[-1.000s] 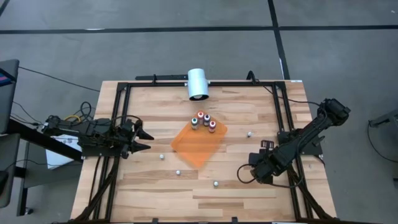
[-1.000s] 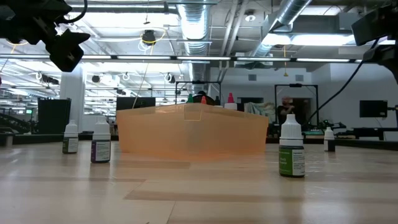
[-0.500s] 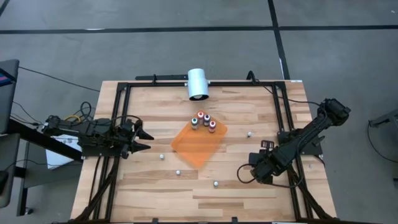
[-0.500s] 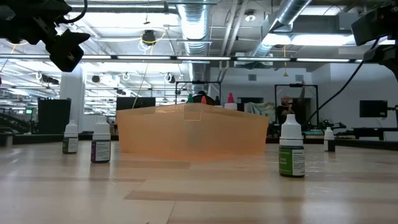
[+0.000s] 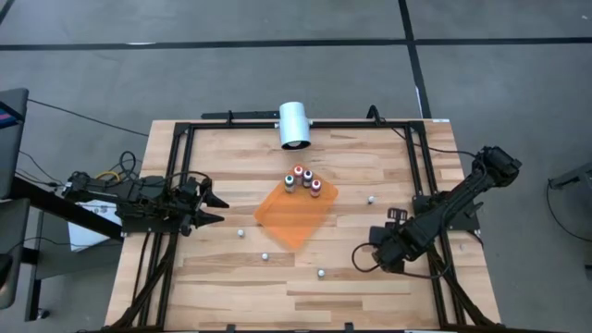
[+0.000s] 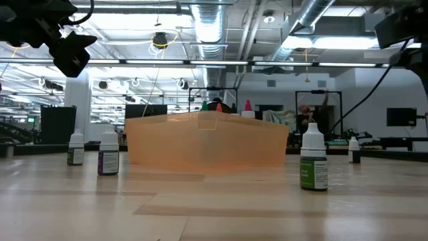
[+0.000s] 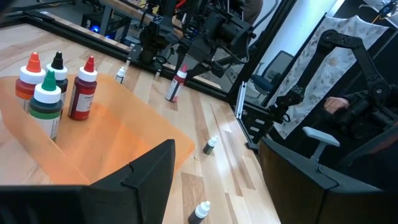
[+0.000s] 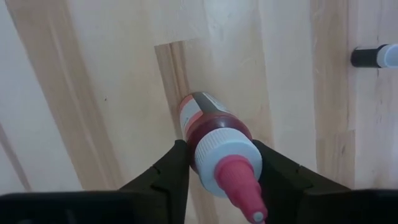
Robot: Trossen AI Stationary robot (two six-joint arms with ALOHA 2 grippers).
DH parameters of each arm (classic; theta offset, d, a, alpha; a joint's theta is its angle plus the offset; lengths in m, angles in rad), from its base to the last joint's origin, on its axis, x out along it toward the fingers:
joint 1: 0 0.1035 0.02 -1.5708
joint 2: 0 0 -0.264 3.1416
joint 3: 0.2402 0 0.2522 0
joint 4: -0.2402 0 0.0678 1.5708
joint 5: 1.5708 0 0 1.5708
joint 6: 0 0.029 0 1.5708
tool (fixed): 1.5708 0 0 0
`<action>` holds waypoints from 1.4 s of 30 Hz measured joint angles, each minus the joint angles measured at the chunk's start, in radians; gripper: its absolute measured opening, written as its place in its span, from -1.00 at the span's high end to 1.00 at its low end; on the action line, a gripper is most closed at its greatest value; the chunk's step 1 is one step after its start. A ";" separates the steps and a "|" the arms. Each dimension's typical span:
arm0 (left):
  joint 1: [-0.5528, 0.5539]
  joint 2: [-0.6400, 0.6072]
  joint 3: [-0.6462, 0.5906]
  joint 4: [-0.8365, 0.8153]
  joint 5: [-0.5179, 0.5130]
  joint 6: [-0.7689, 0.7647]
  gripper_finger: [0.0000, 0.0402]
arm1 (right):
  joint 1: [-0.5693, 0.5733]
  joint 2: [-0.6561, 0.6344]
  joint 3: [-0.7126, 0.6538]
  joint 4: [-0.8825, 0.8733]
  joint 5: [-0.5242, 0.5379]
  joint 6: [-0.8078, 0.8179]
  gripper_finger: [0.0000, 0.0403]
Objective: Pick & Place food coloring
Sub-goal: Put the big pink food coloring bottle into the orange bin
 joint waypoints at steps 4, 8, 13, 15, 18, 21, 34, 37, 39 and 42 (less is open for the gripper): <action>0.000 0.000 0.000 0.000 0.001 0.000 -0.12 | -0.021 -0.001 0.000 0.000 0.000 -0.011 0.37; 0.000 0.000 0.000 0.000 0.001 -0.001 -0.12 | -0.042 -0.001 0.000 0.001 -0.001 -0.019 0.35; 0.000 0.000 0.000 0.000 0.001 -0.001 -0.12 | -0.065 -0.001 0.003 -0.001 -0.002 -0.038 0.31; 0.000 0.000 0.000 0.000 0.002 -0.001 -0.12 | -0.069 -0.001 0.015 -0.001 -0.002 -0.061 0.33; 0.000 0.000 0.000 0.000 0.002 -0.001 -0.12 | -0.076 -0.001 0.045 -0.007 0.001 -0.096 0.37; 0.000 0.000 0.000 0.000 0.002 -0.001 -0.12 | -0.093 -0.001 0.076 -0.013 0.007 -0.127 0.36; 0.000 0.000 0.000 0.000 0.001 -0.001 -0.12 | -0.181 -0.002 0.283 -0.109 0.105 -0.311 0.35; 0.000 0.000 0.000 0.000 0.001 -0.001 -0.12 | -0.212 -0.002 0.330 -0.121 0.105 -0.351 0.33; 0.000 0.000 0.000 0.000 0.001 0.000 -0.12 | -0.231 -0.002 0.362 -0.132 0.107 -0.376 0.32; 0.000 0.000 0.000 0.000 0.002 0.000 -0.12 | -0.258 -0.002 0.407 -0.143 0.107 -0.418 0.33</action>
